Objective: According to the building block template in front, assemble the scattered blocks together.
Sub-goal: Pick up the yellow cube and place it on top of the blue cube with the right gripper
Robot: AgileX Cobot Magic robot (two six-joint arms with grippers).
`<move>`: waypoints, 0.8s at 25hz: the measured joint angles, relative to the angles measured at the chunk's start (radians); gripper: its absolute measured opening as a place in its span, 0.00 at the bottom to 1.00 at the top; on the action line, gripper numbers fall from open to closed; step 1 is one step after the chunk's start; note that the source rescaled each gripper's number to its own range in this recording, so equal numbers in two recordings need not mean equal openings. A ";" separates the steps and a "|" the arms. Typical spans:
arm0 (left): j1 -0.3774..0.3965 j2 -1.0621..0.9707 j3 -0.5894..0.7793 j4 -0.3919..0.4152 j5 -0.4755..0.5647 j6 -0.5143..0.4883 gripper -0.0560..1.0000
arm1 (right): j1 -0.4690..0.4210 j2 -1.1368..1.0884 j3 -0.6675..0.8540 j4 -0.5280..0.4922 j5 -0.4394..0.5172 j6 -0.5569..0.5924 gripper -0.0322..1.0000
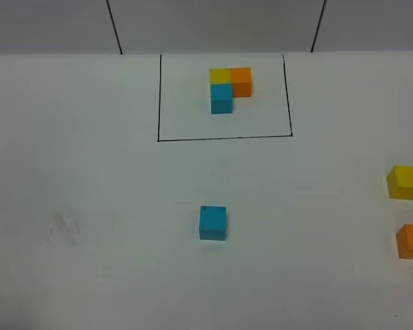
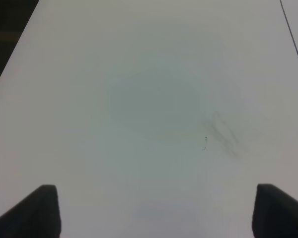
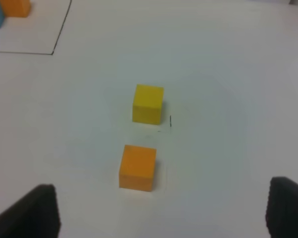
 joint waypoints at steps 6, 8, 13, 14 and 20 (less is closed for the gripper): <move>0.000 0.000 0.000 0.000 0.000 0.000 0.68 | 0.000 0.012 0.000 0.015 0.000 0.000 0.72; 0.000 0.000 0.000 0.000 0.000 0.000 0.68 | 0.000 0.026 0.000 0.017 0.000 0.000 0.72; 0.000 0.000 0.000 0.000 0.000 0.000 0.68 | 0.000 0.065 0.000 0.018 0.001 0.002 0.72; 0.000 0.000 0.000 0.000 0.000 0.000 0.68 | 0.000 0.082 0.000 0.016 -0.001 0.013 0.72; 0.000 0.000 0.000 0.000 0.000 0.000 0.68 | 0.000 0.320 -0.043 0.015 -0.126 0.118 0.72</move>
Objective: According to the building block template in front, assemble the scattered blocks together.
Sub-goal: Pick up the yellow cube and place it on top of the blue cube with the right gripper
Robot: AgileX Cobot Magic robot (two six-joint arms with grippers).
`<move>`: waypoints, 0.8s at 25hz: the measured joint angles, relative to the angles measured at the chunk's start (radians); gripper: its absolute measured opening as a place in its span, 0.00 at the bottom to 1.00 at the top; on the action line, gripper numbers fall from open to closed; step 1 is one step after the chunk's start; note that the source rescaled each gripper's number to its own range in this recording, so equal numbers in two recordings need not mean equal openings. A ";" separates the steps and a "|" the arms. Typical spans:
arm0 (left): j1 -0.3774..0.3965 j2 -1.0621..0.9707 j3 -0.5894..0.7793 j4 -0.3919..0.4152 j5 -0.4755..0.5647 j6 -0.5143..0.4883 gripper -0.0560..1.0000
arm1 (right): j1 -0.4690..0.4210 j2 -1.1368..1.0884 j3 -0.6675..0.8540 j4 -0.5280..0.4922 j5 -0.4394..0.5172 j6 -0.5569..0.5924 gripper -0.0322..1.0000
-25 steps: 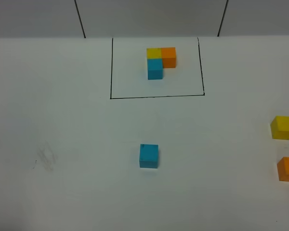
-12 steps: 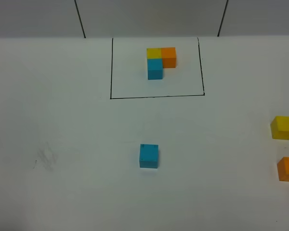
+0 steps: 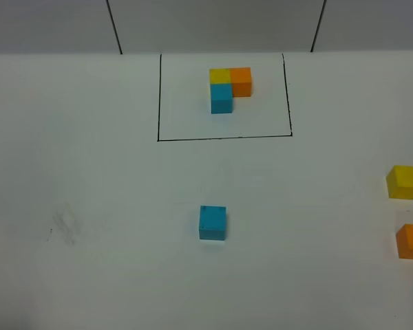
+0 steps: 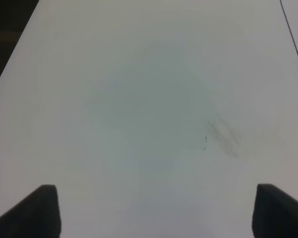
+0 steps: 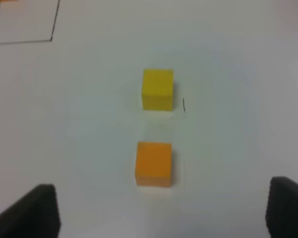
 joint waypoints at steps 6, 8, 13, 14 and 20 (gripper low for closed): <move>0.000 0.000 0.000 0.000 0.000 0.000 0.68 | 0.000 0.388 -0.163 0.002 -0.115 0.013 0.72; 0.000 0.000 0.000 0.000 0.000 0.000 0.68 | 0.000 0.518 -0.231 0.000 -0.122 0.013 0.72; 0.000 0.000 0.000 0.000 0.000 0.000 0.68 | 0.000 0.836 -0.378 -0.030 -0.133 0.010 0.72; 0.000 0.000 0.000 0.000 0.000 0.000 0.68 | 0.000 0.884 -0.402 -0.035 -0.134 0.010 0.72; 0.000 0.000 0.000 0.000 0.000 0.000 0.68 | 0.000 1.164 -0.495 -0.049 -0.142 -0.010 0.72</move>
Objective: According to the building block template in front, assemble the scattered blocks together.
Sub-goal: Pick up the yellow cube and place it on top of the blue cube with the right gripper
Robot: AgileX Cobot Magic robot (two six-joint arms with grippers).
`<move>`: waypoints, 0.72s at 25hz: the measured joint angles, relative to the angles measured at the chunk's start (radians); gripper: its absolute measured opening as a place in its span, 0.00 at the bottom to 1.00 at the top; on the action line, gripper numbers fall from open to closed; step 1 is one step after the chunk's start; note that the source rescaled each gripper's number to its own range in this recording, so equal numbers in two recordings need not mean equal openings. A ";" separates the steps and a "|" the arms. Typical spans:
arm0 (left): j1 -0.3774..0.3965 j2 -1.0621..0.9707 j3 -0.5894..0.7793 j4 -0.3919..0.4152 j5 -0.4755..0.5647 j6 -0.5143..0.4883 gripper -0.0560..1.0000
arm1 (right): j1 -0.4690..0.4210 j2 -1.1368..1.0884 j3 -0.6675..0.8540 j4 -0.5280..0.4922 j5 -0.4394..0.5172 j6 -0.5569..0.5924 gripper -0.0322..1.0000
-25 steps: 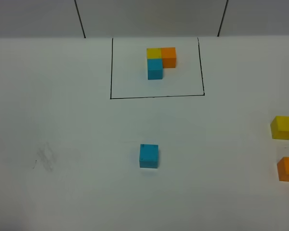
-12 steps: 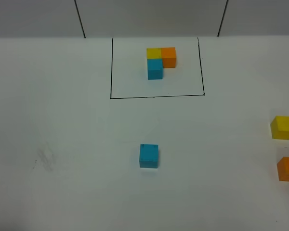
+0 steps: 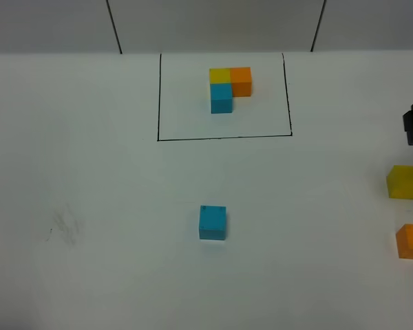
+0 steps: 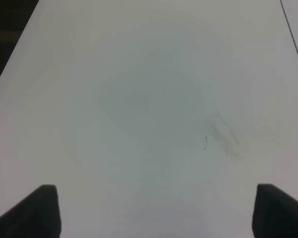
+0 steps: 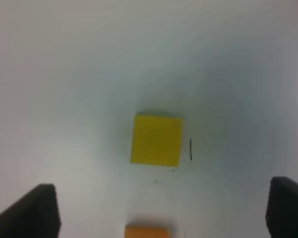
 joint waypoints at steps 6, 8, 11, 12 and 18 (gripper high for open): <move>0.000 0.000 0.000 0.000 0.000 0.000 0.68 | 0.000 0.158 -0.010 -0.029 -0.030 -0.006 0.72; 0.000 0.000 0.000 0.000 0.000 0.000 0.68 | 0.000 0.190 -0.010 -0.030 -0.053 -0.006 0.72; 0.000 0.000 0.000 0.000 0.000 0.000 0.68 | -0.002 0.218 -0.010 -0.029 -0.084 -0.006 0.72; 0.000 0.000 0.000 0.000 0.000 0.000 0.68 | -0.002 0.226 -0.011 -0.029 -0.091 -0.005 0.72; 0.000 0.000 0.000 0.000 0.000 0.000 0.68 | -0.019 0.288 -0.011 -0.014 -0.118 0.001 0.72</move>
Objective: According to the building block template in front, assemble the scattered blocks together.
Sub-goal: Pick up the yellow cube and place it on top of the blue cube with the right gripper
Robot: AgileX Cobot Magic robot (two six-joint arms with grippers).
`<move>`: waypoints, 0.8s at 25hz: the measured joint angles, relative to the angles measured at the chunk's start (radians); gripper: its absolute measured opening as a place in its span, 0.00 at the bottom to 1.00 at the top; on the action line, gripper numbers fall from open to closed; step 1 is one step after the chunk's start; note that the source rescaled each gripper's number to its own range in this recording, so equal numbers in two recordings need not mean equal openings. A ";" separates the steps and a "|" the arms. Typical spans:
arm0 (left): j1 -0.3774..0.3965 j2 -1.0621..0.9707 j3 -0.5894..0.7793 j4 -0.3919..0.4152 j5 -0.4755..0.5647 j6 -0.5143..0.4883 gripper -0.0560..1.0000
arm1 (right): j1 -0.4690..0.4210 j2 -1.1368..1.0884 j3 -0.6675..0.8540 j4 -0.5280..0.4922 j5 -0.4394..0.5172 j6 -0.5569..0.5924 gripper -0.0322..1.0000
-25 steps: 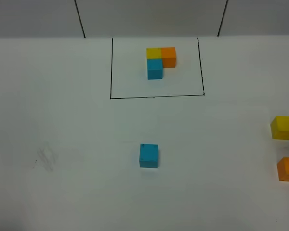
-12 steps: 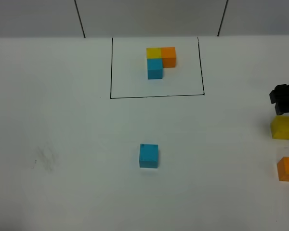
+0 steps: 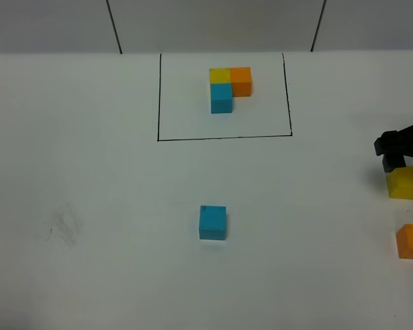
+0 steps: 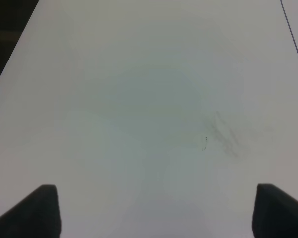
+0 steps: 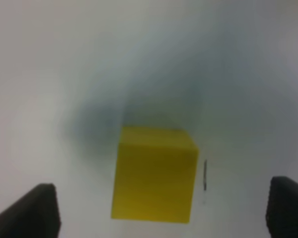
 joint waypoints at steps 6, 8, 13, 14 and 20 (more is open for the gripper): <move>0.000 0.000 0.000 0.000 0.000 0.000 0.68 | -0.023 0.074 0.000 0.013 -0.023 0.002 0.72; 0.000 0.000 0.000 0.000 0.000 0.000 0.68 | -0.023 0.094 0.000 0.015 -0.042 0.002 0.72; 0.000 0.000 0.000 0.000 0.000 0.000 0.68 | -0.024 0.134 0.000 0.038 -0.065 0.002 0.72; 0.000 0.000 0.000 0.000 0.000 0.000 0.68 | -0.024 0.144 0.000 0.039 -0.066 0.002 0.71; 0.000 0.000 0.000 0.000 0.000 0.000 0.68 | -0.024 0.159 0.000 0.040 -0.073 -0.002 0.07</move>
